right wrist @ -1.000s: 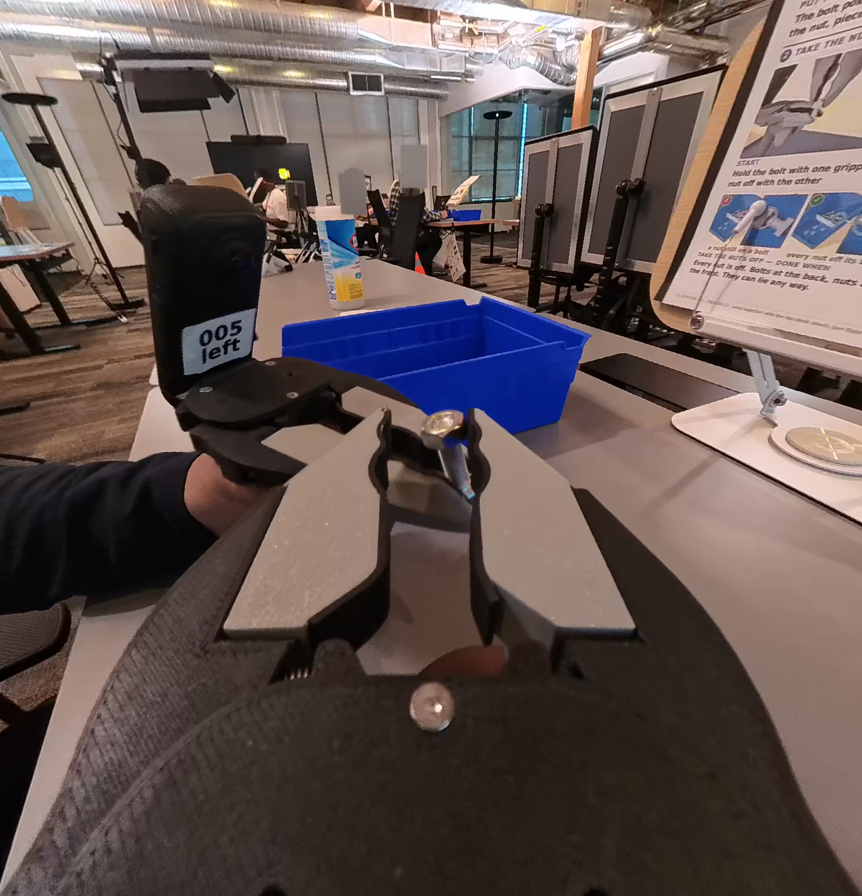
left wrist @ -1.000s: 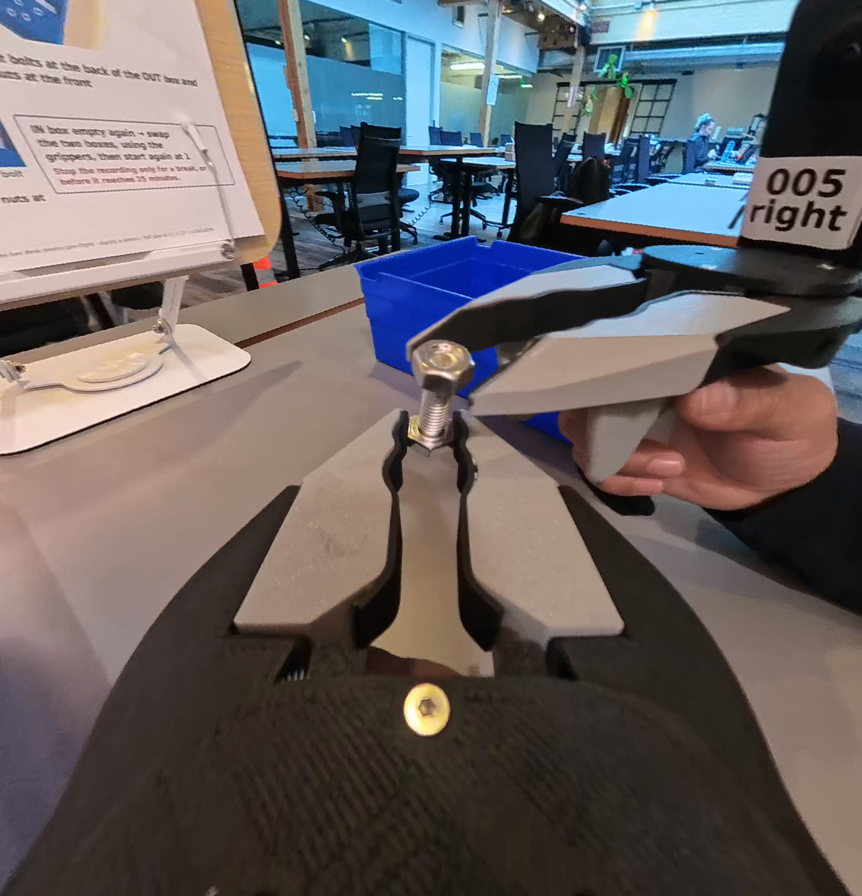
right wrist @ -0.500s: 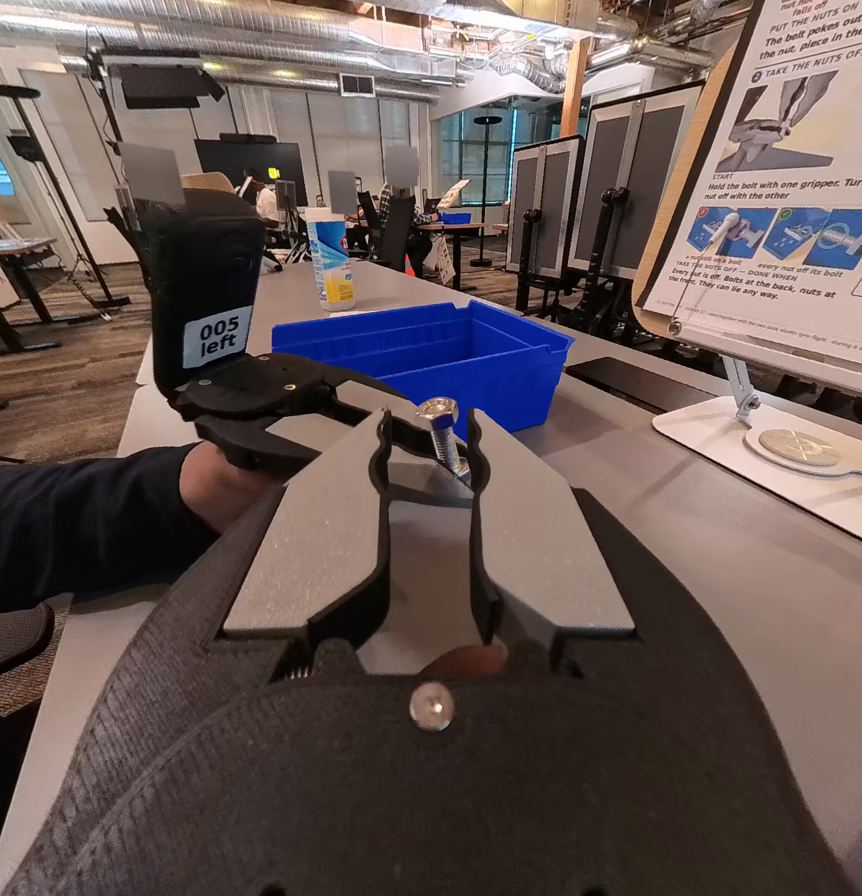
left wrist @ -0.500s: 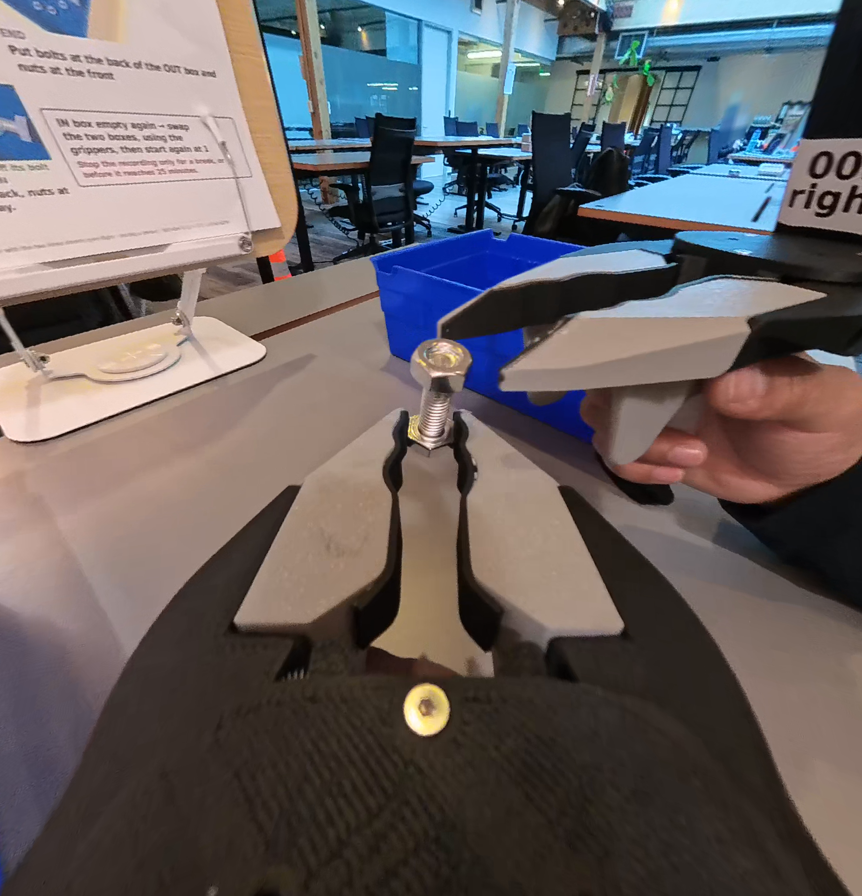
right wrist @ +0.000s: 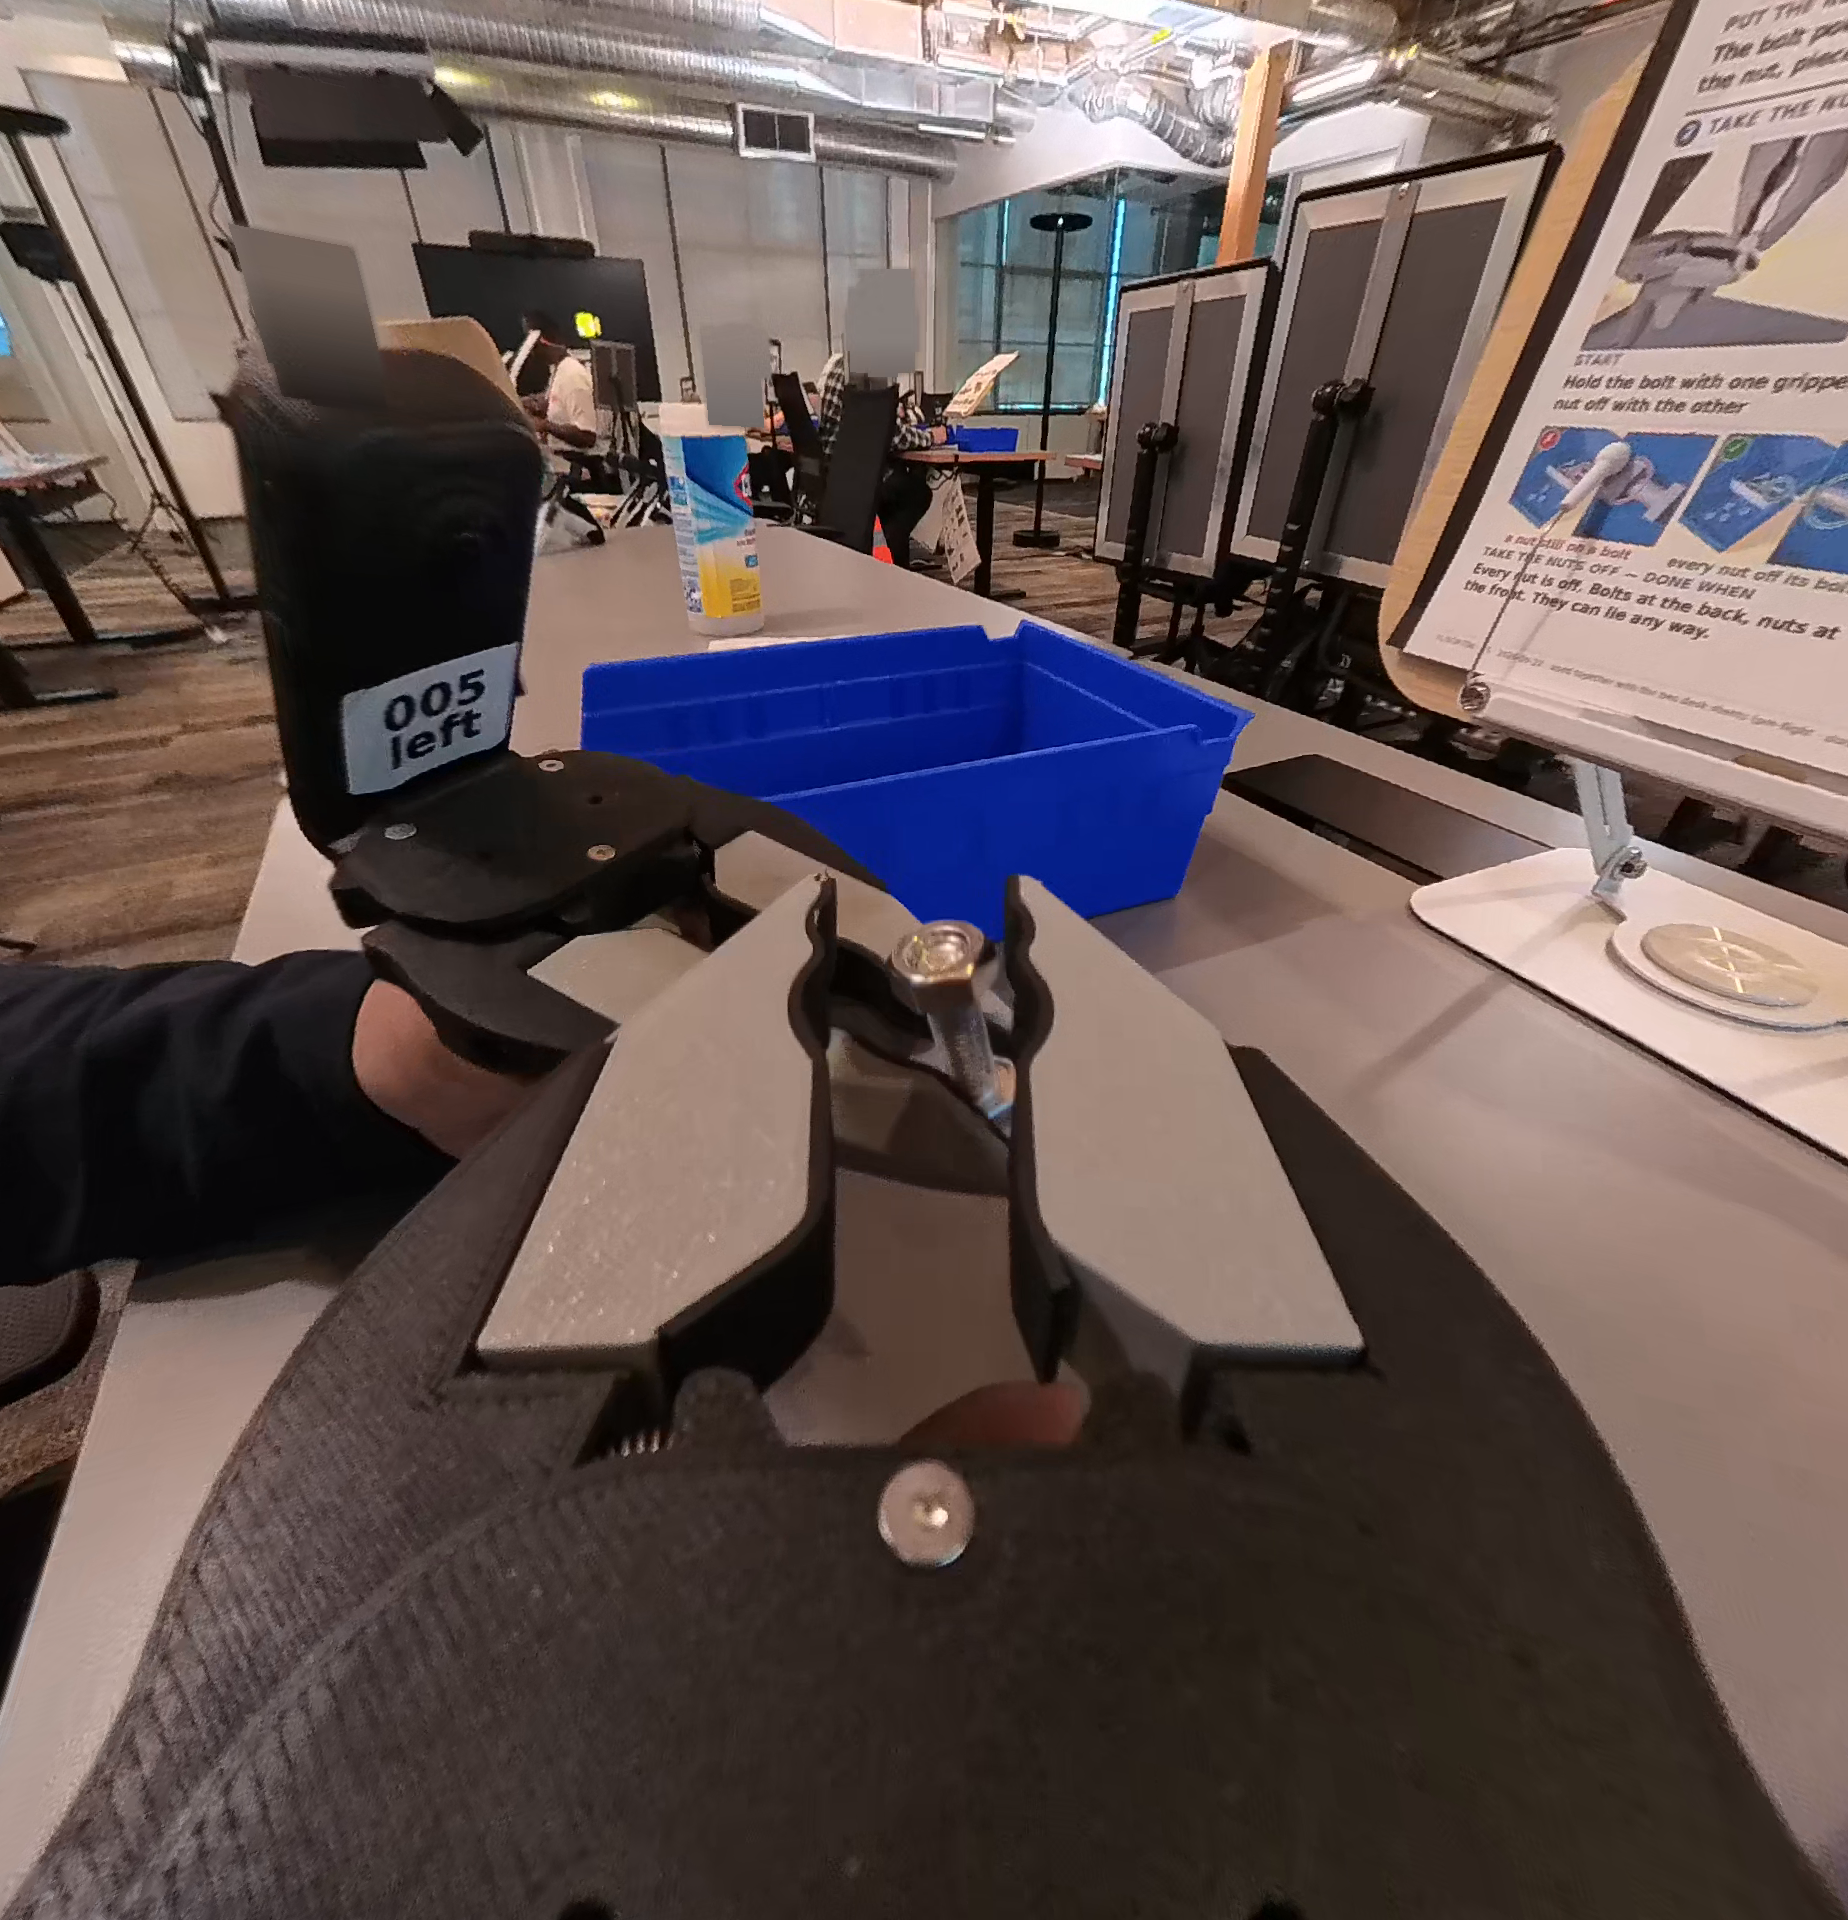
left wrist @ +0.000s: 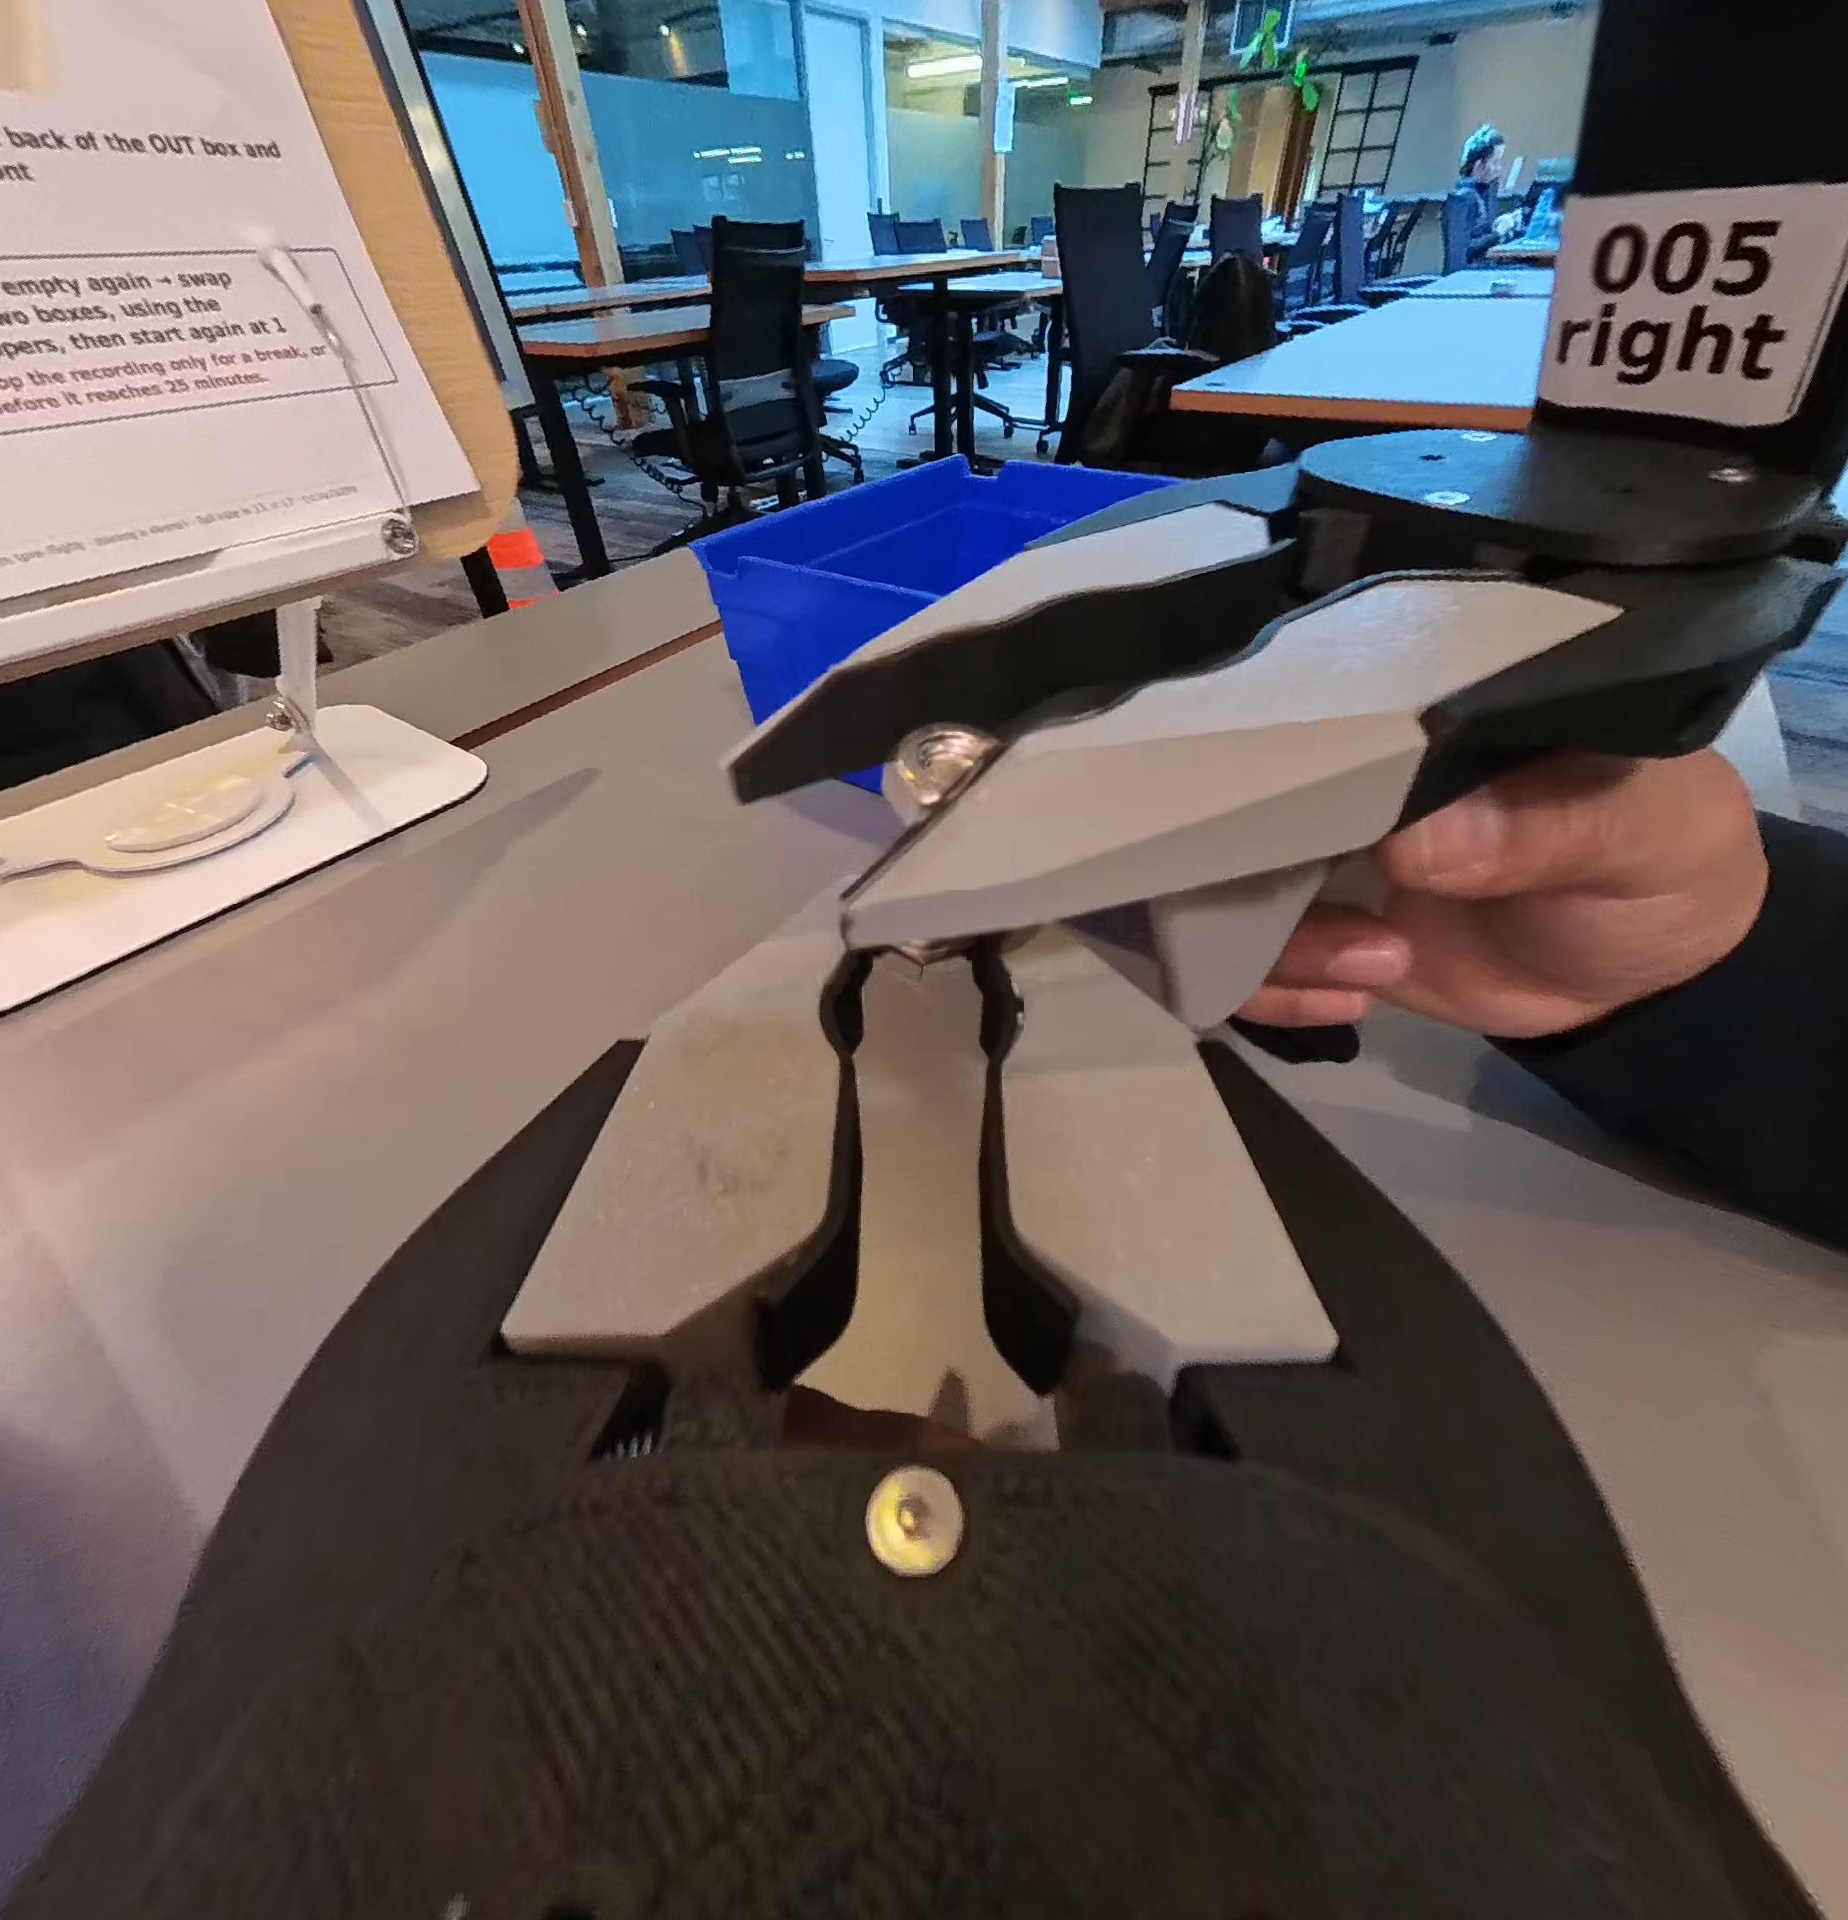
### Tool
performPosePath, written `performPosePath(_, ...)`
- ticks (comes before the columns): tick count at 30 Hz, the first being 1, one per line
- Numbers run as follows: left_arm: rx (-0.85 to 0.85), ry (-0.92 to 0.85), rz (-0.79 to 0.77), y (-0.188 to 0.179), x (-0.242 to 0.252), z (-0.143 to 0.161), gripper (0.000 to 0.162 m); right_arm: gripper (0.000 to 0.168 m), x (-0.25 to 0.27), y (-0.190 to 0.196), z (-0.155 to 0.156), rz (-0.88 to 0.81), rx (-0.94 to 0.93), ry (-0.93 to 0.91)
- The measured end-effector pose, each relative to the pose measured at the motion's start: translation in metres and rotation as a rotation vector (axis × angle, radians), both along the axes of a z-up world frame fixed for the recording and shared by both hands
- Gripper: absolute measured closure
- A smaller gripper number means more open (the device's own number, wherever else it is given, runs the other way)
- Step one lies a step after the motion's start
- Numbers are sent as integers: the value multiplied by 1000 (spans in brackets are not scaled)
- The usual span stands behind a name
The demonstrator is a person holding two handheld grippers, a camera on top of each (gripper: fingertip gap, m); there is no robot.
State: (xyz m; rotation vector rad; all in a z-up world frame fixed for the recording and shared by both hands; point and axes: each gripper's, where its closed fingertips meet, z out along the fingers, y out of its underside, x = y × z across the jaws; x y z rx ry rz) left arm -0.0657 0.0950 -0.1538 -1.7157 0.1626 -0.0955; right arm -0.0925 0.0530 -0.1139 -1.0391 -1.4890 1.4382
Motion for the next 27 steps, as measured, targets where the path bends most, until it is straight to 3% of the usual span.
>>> performPosePath(8, 19, -82, 93, -5, -31, 7, 146, 141, 6, 9, 7, -16, -13, 26)
performPosePath(19, -11, -20, 1, 0, 0, -1, 146, 139, -3, -4, -3, -4, 31, -8)
performPosePath(27, 4, -76, 73, -3, -24, 3, 146, 141, 4, 8, 6, -33, 17, 29)
